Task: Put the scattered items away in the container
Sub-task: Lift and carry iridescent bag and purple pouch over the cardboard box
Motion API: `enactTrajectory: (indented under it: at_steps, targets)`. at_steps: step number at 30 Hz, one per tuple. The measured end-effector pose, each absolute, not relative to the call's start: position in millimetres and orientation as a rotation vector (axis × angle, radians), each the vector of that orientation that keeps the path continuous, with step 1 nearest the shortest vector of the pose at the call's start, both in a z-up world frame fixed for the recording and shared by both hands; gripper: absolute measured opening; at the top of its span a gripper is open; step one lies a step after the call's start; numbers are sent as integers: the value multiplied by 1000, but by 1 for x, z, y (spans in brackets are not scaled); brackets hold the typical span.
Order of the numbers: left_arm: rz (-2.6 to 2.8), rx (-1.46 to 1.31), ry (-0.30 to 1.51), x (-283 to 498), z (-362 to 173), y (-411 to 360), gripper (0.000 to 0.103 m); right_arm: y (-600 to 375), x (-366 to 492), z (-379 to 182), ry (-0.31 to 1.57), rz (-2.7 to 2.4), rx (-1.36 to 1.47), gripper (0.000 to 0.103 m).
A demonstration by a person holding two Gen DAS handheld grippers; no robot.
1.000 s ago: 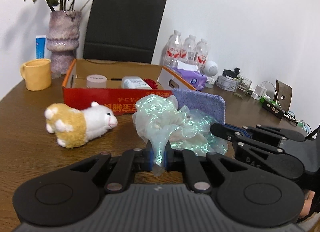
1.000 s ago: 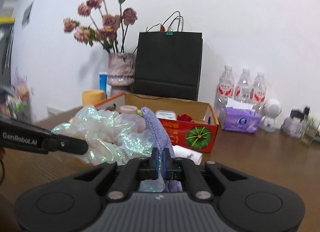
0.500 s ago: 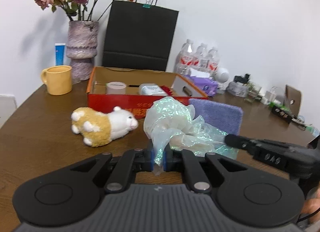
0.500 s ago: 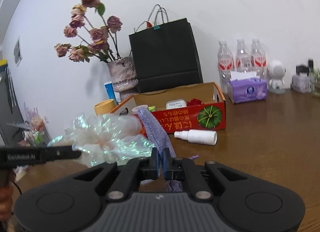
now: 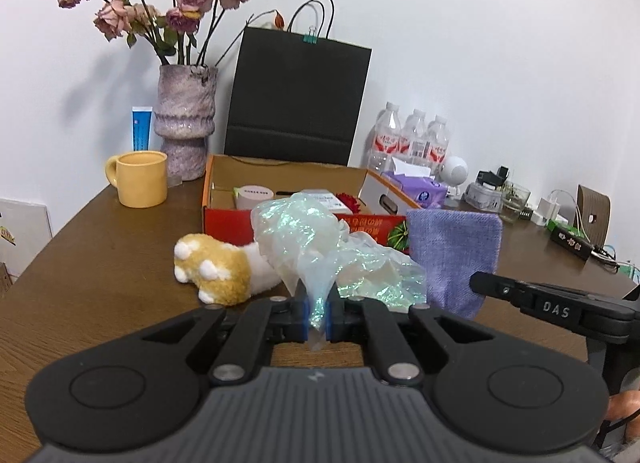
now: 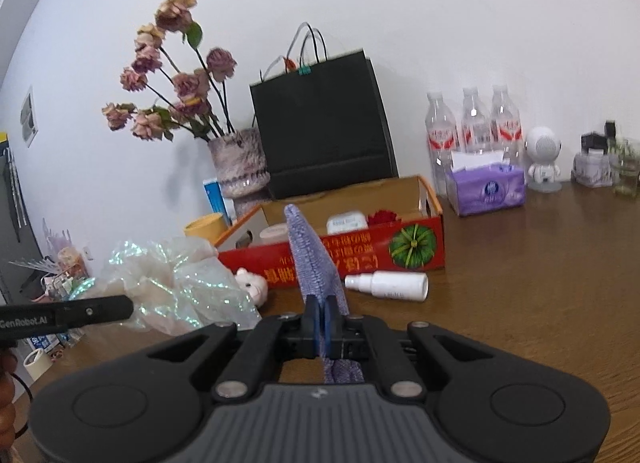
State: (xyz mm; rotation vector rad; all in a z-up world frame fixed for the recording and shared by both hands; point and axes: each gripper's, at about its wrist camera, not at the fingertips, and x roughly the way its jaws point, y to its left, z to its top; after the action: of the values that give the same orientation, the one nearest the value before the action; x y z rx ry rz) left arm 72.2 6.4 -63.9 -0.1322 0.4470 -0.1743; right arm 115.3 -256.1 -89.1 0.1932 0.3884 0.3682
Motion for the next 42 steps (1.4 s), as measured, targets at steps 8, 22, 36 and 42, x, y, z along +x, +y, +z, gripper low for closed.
enactTrajectory:
  at_steps: [8,22,36,42]
  targets:
    - [-176,-90,397,56,-42,6,8,-258,98,-57,344,348,201,1]
    - [-156,-93,348,49,9,17,8,-244,82,-7,291,359,172,1]
    - [-202,-74,321,69,53,14,8,-219,91,44,249,368,134,1]
    - [-194,-87,319,80,61,13,8,-215,110,47,295,376,144,1]
